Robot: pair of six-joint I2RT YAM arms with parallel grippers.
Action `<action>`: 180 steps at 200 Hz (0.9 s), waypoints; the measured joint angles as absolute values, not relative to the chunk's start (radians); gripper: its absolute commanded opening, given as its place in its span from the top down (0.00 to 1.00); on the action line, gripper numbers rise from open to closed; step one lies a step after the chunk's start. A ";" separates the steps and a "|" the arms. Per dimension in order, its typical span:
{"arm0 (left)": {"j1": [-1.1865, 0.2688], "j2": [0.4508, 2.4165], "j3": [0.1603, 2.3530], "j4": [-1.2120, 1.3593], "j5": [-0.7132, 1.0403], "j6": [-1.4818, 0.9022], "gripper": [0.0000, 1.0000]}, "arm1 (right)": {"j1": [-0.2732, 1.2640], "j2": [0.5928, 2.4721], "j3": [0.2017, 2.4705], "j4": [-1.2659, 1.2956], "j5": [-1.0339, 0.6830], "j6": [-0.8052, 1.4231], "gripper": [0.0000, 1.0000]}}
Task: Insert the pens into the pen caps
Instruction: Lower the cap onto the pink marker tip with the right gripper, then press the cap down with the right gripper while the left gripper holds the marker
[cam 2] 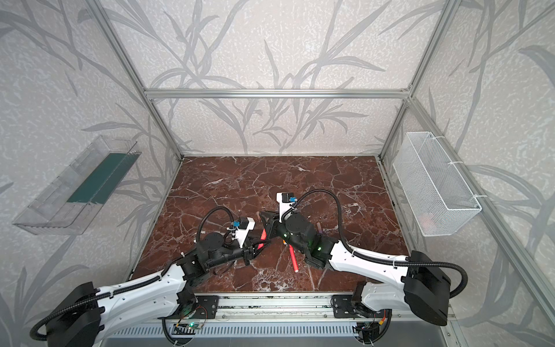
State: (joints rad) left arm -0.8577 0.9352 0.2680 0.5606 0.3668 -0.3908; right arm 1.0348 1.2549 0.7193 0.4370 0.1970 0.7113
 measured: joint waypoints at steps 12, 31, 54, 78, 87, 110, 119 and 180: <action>-0.857 0.940 0.268 0.556 0.358 -0.387 1.00 | 1.035 1.264 0.720 0.439 0.191 0.720 0.98; -0.858 0.949 0.268 0.553 0.342 -0.382 1.00 | 1.032 1.274 0.720 0.439 0.175 0.728 1.00; -0.857 0.952 0.271 0.532 0.301 -0.369 1.00 | 1.024 1.288 0.720 0.439 0.154 0.728 1.00; -0.841 0.953 0.299 0.464 0.286 -0.350 1.00 | 1.012 1.319 0.720 0.468 0.143 0.729 1.00; -0.826 0.953 0.312 0.434 0.293 -0.344 1.00 | 1.006 1.336 0.720 0.491 0.135 0.728 1.00; -0.783 0.960 0.345 0.375 0.323 -0.330 1.00 | 0.995 1.368 0.709 0.567 0.130 0.728 1.00; -0.774 0.962 0.355 0.357 0.328 -0.323 1.00 | 0.996 1.374 0.704 0.588 0.136 0.728 1.00; -0.768 0.982 0.432 0.226 0.258 -0.252 1.00 | 1.053 1.429 0.707 0.683 0.292 0.715 1.00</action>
State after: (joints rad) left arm -0.7677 0.9825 0.4320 0.2256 0.2577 -0.2520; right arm 1.0527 1.4292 0.7071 0.6834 0.2924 0.7151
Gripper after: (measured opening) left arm 0.162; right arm 0.163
